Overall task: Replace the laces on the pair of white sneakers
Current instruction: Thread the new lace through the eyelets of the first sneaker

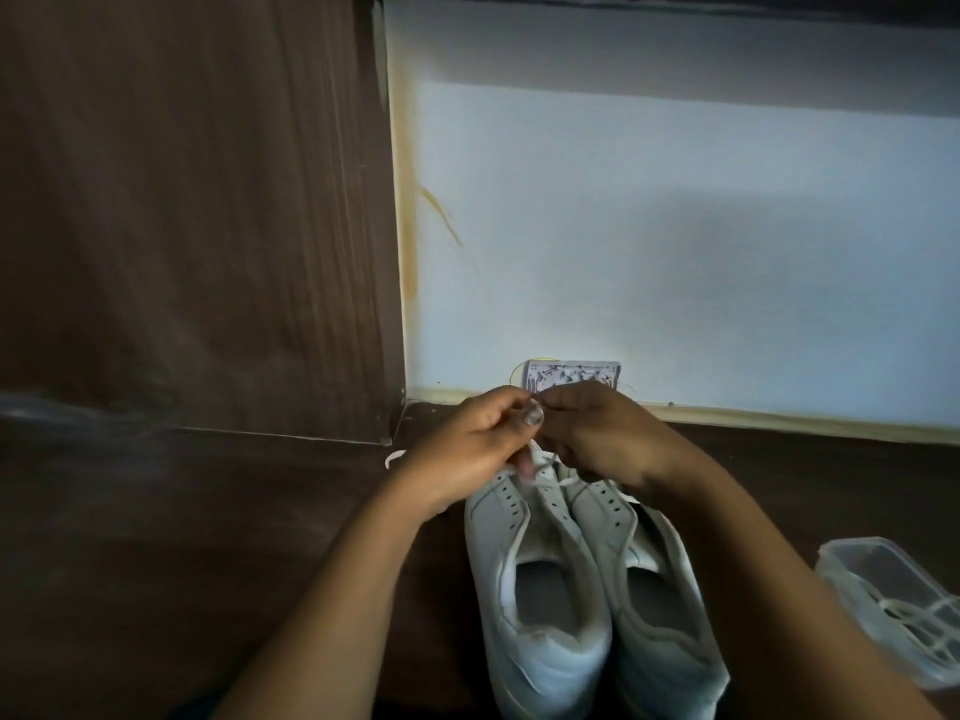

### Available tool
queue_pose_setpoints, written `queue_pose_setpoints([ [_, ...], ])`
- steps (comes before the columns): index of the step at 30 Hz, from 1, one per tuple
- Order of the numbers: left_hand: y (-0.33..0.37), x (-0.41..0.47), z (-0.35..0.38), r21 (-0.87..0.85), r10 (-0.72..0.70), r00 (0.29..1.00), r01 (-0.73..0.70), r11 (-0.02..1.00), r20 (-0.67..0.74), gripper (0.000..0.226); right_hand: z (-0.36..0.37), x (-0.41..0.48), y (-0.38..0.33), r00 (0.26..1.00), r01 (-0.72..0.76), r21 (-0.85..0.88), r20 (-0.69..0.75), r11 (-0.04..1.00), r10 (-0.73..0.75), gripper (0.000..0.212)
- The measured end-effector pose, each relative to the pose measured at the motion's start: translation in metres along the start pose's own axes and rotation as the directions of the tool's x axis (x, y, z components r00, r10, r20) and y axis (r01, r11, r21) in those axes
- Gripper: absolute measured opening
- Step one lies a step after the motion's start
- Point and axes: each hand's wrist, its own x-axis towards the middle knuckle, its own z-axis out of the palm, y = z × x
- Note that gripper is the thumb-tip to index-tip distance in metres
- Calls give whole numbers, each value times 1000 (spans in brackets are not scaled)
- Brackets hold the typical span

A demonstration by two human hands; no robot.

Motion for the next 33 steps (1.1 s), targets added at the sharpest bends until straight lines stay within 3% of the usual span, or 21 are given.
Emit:
queue_pose_setpoints([
  [3, -11, 7, -11, 133, 3, 990, 16, 991, -142, 33, -8, -1, 4, 997, -25, 150, -65, 988, 35, 22],
  [6, -9, 7, -32, 112, -45, 923, 94, 989, -382, 28, -17, -4, 16, 999, -34, 129, -19, 991, 37, 20],
  [7, -13, 7, -42, 220, -77, 862, 214, 952, -502, 26, -19, -3, 20, 998, -38, 160, -50, 986, 47, 21],
  [9, -23, 0, -67, 467, -28, 696, 510, 722, -717, 27, -25, 0, 28, 983, -29, 221, -171, 975, 68, 25],
  [10, -26, -3, -72, 515, 33, 679, 523, 679, -733, 24, -27, 2, 30, 976, -13, 206, -212, 978, 58, 26],
  [11, -24, -5, -69, 533, 92, 728, 404, 744, -680, 20, -26, 2, 28, 977, 8, 150, -213, 989, 24, 26],
  [12, -20, -6, -59, 479, 123, 820, 198, 855, -559, 21, -23, 3, 25, 985, 40, 71, -172, 997, -27, 25],
  [13, -13, -5, -43, 332, 112, 916, 24, 943, -385, 23, -18, 4, 18, 991, 76, -3, -107, 997, -76, 24],
  [15, 0, 1, -9, 96, 58, 996, -52, 994, -68, 13, -3, 8, 10, 990, 134, -61, -26, 989, -136, 22],
  [16, 2, 5, 0, 78, 34, 999, -32, 996, -22, 11, 1, 11, 10, 989, 142, -53, -33, 988, -144, 21],
  [17, 0, 9, -1, 114, 21, 998, -14, 993, -59, 17, 2, 13, 11, 990, 131, -37, -51, 991, -133, 20],
  [19, -5, 14, -20, 228, -44, 953, 116, 967, -301, 28, -7, 12, 18, 994, 71, 31, -87, 997, -68, 20],
  [21, -13, 9, -41, 343, -93, 856, 301, 889, -509, 30, -20, 8, 28, 989, 23, 115, -148, 993, -6, 17],
  [22, -16, 6, -43, 438, -93, 850, 358, 825, -519, 26, -25, 7, 31, 984, 17, 133, -177, 991, 6, 17],
  [24, -11, 6, -30, 495, -35, 946, 200, 846, -322, 14, -26, 7, 31, 986, 17, 83, -169, 996, -3, 17],
  [25, -8, 8, -18, 397, -4, 982, 79, 914, -188, 17, -22, 8, 28, 991, 26, 22, -128, 999, -23, 17],
  [27, -1, 14, 4, 98, -29, 1000, 29, 995, -8, 20, -7, 13, 22, 996, 60, -72, -54, 996, -64, 17],
  [30, -8, 26, 7, 192, -111, 993, 104, 976, 28, 16, 3, 19, 26, 994, 15, -42, -110, 999, -20, 14],
  [33, -30, 35, -2, 292, -153, 983, 176, 940, -99, 23, 3, 27, 41, 983, -105, -114, -161, 988, 86, 6],
])
